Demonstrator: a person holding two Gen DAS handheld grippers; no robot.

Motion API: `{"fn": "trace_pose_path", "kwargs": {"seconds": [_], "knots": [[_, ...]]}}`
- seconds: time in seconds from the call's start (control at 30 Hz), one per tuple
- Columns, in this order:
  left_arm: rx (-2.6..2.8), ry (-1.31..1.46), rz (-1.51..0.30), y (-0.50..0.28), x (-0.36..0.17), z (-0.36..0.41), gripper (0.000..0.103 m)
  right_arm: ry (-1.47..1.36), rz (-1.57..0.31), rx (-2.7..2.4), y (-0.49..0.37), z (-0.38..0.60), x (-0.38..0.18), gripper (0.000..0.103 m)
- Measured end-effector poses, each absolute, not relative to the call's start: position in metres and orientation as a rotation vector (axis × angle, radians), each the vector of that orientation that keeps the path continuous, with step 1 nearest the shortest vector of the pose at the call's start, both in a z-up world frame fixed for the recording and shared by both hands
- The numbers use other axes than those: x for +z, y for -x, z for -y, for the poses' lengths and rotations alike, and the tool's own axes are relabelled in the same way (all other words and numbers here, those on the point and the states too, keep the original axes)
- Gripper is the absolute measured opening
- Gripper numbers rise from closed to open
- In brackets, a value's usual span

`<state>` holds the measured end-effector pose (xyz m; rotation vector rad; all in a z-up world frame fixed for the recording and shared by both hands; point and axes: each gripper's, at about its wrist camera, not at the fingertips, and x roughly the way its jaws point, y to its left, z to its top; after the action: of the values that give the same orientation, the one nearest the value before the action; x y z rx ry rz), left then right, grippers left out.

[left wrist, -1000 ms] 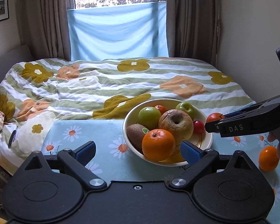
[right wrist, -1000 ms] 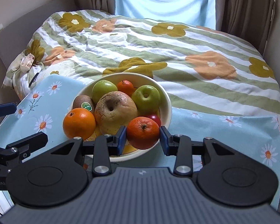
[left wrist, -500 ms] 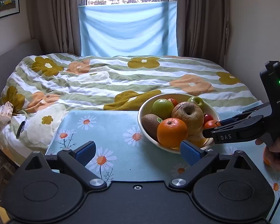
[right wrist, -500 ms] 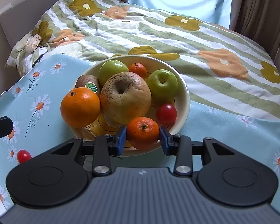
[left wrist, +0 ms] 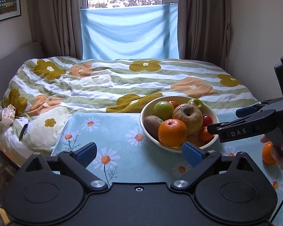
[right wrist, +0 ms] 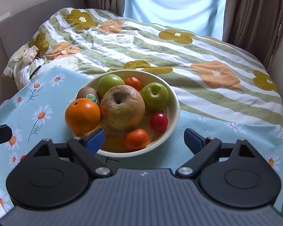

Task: Organize fruits
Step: 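Move both tools toward the last red tomato and large orange, then grasp the red tomato with the left tool while the right tool grasps the large orange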

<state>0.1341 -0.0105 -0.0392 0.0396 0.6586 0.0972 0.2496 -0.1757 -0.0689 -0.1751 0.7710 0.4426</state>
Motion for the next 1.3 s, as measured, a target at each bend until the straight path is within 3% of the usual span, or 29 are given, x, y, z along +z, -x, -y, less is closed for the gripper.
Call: {"fn": "trace_pose_path", "kwargs": {"seconds": [0.7, 1.3], "knots": [[0.099, -0.049, -0.564, -0.075, -0.006, 0.039, 0.103, 0.139, -0.679, 0.348, -0.161, 0.23, -0.008, 0.103], [0.145, -0.051, -0.675, -0.073, -0.058, 0.038, 0.103, 0.03, -0.777, 0.22, -0.133, 0.308, -0.059, 0.103]]}}
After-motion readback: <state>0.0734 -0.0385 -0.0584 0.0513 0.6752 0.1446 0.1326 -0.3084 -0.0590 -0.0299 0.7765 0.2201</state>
